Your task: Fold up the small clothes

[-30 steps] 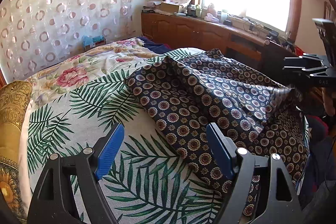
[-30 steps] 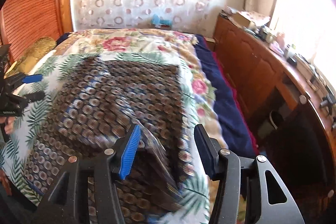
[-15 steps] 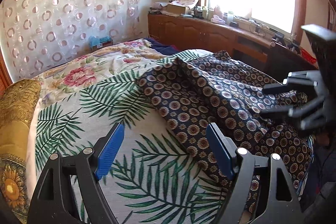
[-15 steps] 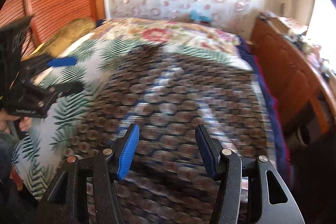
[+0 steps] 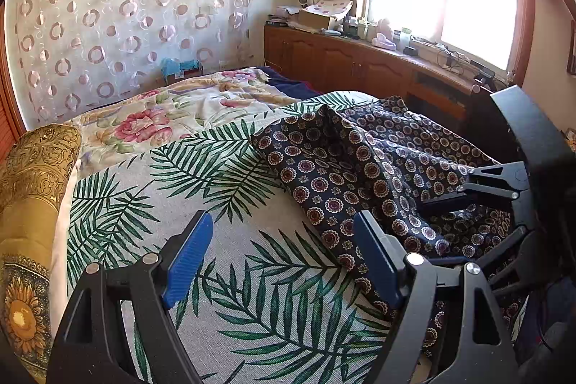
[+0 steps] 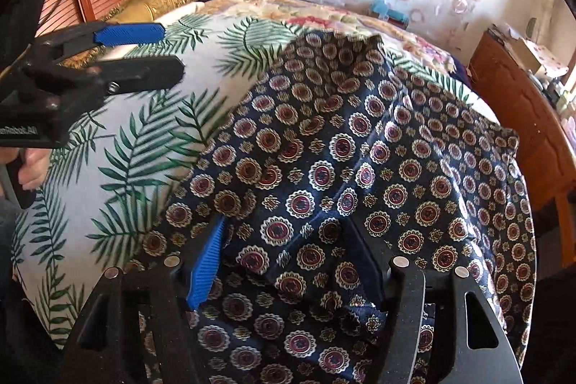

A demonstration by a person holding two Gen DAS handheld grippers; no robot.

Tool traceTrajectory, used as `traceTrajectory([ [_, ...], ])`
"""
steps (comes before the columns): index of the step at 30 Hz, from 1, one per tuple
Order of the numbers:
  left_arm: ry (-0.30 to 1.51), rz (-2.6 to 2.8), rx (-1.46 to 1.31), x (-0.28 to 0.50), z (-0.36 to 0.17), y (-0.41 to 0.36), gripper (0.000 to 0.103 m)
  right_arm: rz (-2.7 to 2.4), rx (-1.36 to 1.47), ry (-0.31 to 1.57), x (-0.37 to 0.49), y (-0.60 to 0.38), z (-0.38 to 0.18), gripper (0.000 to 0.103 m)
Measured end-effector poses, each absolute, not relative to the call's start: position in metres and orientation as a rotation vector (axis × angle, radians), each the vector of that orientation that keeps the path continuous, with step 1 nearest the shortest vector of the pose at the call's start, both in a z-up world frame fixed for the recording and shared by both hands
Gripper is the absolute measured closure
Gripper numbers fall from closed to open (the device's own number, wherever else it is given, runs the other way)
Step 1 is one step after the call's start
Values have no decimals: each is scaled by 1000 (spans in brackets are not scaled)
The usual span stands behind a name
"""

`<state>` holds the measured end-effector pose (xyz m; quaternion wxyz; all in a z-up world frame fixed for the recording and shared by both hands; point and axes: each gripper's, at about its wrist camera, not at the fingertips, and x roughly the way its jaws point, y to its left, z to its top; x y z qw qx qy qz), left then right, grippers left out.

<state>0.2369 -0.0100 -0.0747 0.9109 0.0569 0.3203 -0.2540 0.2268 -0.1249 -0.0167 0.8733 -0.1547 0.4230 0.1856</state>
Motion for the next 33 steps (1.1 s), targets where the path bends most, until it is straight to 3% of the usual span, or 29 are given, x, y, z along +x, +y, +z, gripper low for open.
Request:
traceTrajectory([
  [1,660,-526,115,237,-75,-10,22,398,-311,882,229,-128,-17,45],
  [2,661,-527,112,236,-75,-10,22,406,-307,880,231,-132,-15,75],
  [3,662,-528,108,237,-76,-10,22,400,-311,883,231,-134,-11,88],
  [5,665,-527,98,237,-77,-10,22,383,-301,888,227,-148,2,97],
  [14,684,-538,87,240,-84,-11,22,211,-367,761,266,-224,61,98],
  [20,687,-541,92,240,-87,-14,22,88,-338,744,317,-256,60,96],
  [26,736,-525,81,246,-94,-16,22,4,-229,741,349,-280,51,55],
  [33,789,-507,94,257,-88,-27,22,147,-169,776,353,-287,40,54],
])
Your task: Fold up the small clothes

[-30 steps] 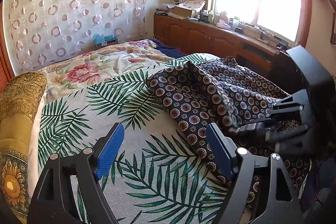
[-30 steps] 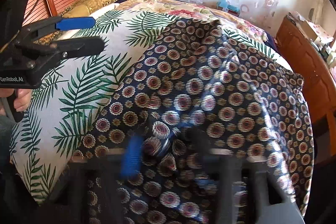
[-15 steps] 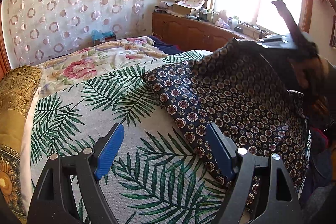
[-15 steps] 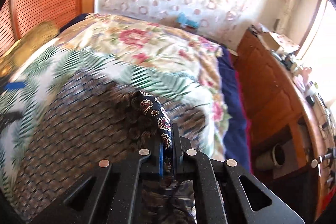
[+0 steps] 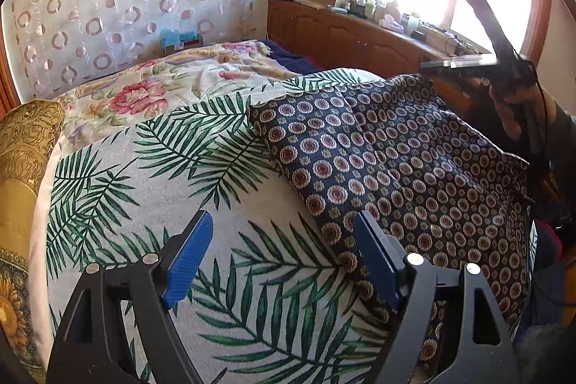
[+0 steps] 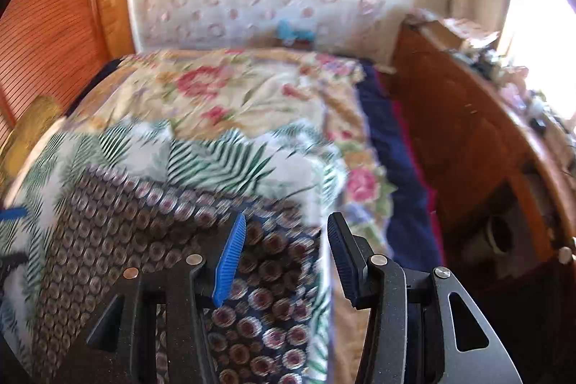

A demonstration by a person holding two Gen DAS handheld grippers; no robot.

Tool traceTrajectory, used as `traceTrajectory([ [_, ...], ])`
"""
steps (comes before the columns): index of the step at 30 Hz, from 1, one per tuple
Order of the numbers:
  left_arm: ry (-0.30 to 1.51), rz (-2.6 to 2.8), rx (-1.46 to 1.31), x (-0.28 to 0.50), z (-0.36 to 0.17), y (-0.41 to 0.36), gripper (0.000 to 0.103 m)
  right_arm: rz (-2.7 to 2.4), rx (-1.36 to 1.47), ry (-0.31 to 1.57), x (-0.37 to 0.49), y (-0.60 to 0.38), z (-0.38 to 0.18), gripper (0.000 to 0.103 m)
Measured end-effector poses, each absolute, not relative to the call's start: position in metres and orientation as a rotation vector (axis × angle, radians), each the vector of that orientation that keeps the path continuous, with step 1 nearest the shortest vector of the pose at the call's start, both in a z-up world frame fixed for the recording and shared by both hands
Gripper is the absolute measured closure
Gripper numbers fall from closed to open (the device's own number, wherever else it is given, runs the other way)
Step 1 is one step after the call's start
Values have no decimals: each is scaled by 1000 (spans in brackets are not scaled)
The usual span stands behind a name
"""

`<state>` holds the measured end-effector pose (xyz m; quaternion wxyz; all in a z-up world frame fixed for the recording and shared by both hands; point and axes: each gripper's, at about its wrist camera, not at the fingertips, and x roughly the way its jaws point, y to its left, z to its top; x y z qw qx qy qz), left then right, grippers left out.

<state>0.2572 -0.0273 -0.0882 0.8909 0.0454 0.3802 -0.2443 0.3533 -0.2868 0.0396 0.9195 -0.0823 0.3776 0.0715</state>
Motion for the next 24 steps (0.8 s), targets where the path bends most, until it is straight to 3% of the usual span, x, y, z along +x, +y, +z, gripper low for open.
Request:
traceTrajectory([
  [6,788,-495,93,260,-80,-41,22,174,-218,877,379,-287,5,54],
  [7,790,-495,96,259,-80,-45,22,184,-215,870,381,-288,5,61],
  [8,792,-494,96,259,-80,-47,22,209,-214,853,381,-287,6,91],
  [10,796,-492,98,257,-81,-51,22,249,-237,820,388,-289,8,101],
  [15,801,-481,102,249,-80,-57,22,240,-287,720,393,-286,20,102],
  [21,789,-473,104,230,-76,-59,22,182,-268,797,400,-287,2,102],
  [24,788,-474,105,220,-76,-61,22,171,-256,775,380,-290,7,86],
])
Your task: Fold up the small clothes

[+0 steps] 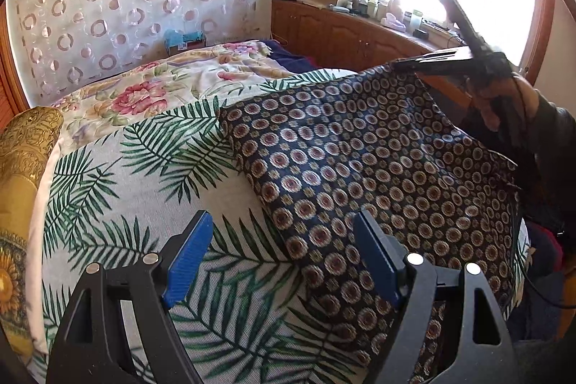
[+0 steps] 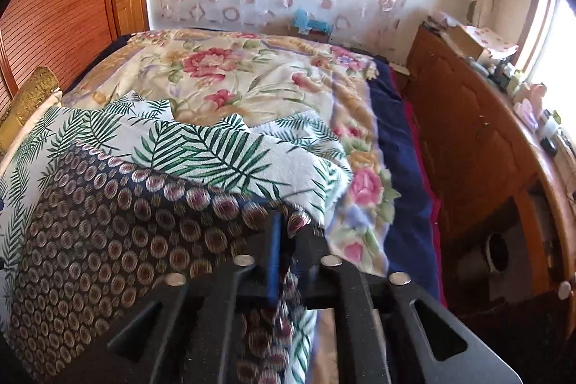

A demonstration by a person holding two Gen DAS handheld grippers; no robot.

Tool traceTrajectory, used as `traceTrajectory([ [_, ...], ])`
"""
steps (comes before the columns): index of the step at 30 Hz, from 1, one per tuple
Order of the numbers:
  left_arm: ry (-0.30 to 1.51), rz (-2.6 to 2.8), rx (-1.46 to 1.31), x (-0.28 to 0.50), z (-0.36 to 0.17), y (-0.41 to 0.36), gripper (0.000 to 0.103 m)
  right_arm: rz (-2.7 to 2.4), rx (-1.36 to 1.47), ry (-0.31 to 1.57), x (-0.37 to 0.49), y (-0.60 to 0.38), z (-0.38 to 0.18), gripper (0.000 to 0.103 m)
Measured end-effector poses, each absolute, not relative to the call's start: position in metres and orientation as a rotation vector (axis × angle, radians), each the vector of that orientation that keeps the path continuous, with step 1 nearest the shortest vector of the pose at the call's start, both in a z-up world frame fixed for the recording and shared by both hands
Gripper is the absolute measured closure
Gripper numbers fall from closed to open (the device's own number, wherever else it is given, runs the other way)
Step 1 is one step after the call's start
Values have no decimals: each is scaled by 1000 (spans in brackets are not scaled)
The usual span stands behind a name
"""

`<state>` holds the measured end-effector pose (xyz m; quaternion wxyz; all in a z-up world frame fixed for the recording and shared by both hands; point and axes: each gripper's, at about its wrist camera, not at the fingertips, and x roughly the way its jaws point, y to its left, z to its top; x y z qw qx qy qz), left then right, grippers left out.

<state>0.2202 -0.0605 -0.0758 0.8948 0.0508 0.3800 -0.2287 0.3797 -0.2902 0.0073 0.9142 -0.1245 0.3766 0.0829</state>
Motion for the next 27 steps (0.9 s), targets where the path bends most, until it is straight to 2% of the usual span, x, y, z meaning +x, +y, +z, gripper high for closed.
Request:
traceTrajectory([
  [2,785,-480,102,215,-76,-61,22,171,-248,749,362,-292,18,59],
  [4,773,-488,100,206,-75,-61,22,174,-234,716,332,-296,26,50],
  [12,759,-533,95,180,-79,-69,22,225,-206,703,216,-304,16,50],
  [14,754,-546,102,175,-79,-73,22,236,-199,724,193,-300,5,59],
  [21,747,-560,105,157,-76,-75,22,205,-203,784,166,-299,-22,63],
  [24,757,-550,99,150,-79,-72,22,190,-221,802,166,-300,-30,80],
  [25,761,-547,94,148,-81,-70,22,191,-223,803,165,-302,-31,93],
  [27,769,-534,87,143,-82,-69,22,205,-224,789,165,-306,-32,98],
])
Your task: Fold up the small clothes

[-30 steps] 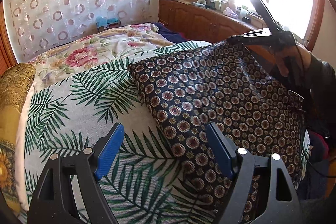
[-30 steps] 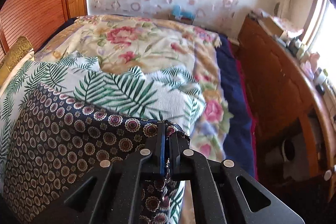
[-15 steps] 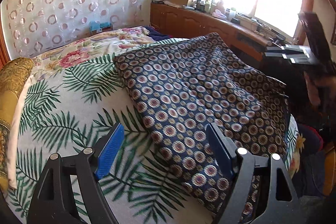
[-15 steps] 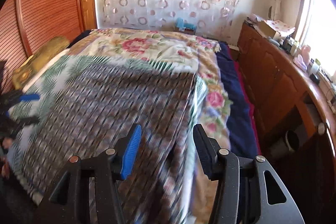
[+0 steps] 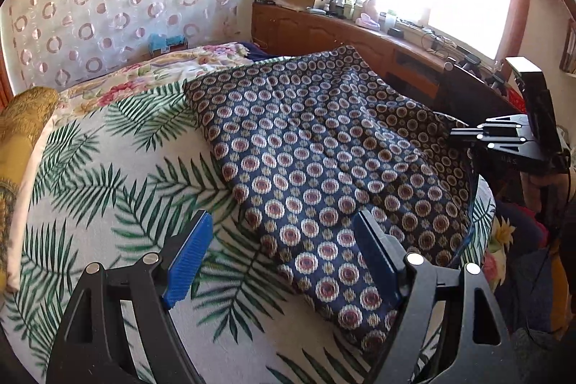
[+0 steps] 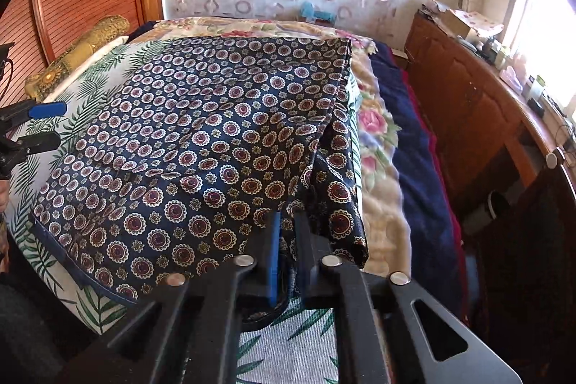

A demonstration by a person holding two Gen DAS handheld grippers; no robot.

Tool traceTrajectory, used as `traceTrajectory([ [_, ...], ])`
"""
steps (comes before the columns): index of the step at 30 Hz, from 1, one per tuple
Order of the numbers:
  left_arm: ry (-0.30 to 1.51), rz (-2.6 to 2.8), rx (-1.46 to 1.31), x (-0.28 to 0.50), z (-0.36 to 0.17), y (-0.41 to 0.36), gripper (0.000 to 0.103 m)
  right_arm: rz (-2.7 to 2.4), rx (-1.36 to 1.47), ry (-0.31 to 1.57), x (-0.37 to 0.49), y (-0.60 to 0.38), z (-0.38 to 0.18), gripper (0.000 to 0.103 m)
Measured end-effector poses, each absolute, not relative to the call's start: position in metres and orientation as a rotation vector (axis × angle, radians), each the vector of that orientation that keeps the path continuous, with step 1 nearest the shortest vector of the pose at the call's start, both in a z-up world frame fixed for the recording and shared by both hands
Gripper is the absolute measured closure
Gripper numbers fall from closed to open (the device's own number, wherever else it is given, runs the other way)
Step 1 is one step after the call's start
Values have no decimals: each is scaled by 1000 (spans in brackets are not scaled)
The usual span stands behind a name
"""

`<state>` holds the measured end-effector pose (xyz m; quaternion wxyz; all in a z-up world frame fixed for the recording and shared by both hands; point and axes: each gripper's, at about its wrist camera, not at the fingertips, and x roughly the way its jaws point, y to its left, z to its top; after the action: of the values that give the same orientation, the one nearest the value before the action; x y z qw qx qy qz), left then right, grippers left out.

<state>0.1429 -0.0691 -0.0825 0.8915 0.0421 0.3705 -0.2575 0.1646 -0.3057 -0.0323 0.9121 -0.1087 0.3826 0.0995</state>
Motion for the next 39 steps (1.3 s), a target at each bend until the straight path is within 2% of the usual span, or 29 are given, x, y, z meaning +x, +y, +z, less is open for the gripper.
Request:
traceTrajectory([
  [2,773,-522,78,139,-84,-67,22,215,-214,768,162,-309,-31,101],
  [8,785,-504,52,126,-89,-64,22,179,-180,660,142,-326,-14,102],
  [13,830,-517,34,124,-96,-60,22,132,-139,704,141,-344,-30,102],
  [17,852,-535,38,123,-101,-60,28,118,-104,726,142,-349,-44,102],
  [27,857,-549,58,116,-106,-72,29,108,-101,716,143,-350,-39,102],
  [30,857,-557,58,113,-106,-72,33,110,-100,703,137,-348,-36,101],
  [32,858,-583,45,110,-106,-72,42,106,-103,698,134,-345,-35,96],
  [34,861,-601,40,106,-107,-72,56,102,-115,697,131,-342,-33,95],
  [36,861,-614,37,102,-108,-73,58,96,-125,687,128,-338,-29,83],
  [38,871,-629,30,98,-109,-73,60,93,-130,673,124,-334,-26,49],
  [39,873,-631,31,97,-110,-74,60,95,-126,662,121,-332,-24,44],
])
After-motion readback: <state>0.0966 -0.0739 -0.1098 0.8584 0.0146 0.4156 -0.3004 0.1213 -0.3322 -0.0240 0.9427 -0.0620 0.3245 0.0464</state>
